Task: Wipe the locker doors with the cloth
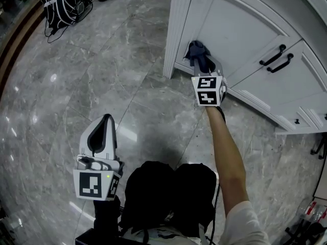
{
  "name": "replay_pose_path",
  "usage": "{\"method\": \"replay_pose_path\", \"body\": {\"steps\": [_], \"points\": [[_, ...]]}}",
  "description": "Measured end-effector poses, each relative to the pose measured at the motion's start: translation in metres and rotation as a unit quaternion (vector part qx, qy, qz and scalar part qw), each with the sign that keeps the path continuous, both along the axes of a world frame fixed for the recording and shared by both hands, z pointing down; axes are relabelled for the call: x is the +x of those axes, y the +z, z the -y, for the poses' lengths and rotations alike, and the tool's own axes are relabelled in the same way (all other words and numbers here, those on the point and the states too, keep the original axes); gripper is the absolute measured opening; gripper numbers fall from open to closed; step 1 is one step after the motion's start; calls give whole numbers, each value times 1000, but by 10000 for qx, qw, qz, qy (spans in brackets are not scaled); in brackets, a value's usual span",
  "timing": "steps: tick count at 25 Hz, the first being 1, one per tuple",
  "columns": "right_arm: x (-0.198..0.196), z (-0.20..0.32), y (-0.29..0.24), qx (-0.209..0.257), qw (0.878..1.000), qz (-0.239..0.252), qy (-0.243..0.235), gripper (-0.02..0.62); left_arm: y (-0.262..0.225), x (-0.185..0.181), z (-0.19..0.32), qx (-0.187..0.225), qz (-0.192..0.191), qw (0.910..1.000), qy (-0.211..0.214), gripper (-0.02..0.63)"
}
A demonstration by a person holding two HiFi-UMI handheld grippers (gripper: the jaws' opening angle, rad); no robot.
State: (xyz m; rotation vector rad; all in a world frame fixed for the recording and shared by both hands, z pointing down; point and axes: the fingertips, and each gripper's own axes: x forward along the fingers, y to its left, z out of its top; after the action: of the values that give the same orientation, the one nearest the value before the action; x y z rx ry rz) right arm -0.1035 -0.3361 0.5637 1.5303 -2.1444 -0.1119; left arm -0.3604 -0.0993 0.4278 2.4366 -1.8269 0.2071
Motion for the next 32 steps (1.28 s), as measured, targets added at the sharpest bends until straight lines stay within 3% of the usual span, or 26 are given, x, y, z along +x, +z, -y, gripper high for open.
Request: {"method": "replay_pose_path", "body": {"steps": [22, 32], "points": [[-9, 12, -218, 1162, 9932, -24, -13, 84, -21, 41, -5, 77, -161, 9981, 591, 2], [14, 3, -253, 1452, 9893, -46, 97, 86, -27, 51, -6, 111, -109, 9977, 661, 2]]}}
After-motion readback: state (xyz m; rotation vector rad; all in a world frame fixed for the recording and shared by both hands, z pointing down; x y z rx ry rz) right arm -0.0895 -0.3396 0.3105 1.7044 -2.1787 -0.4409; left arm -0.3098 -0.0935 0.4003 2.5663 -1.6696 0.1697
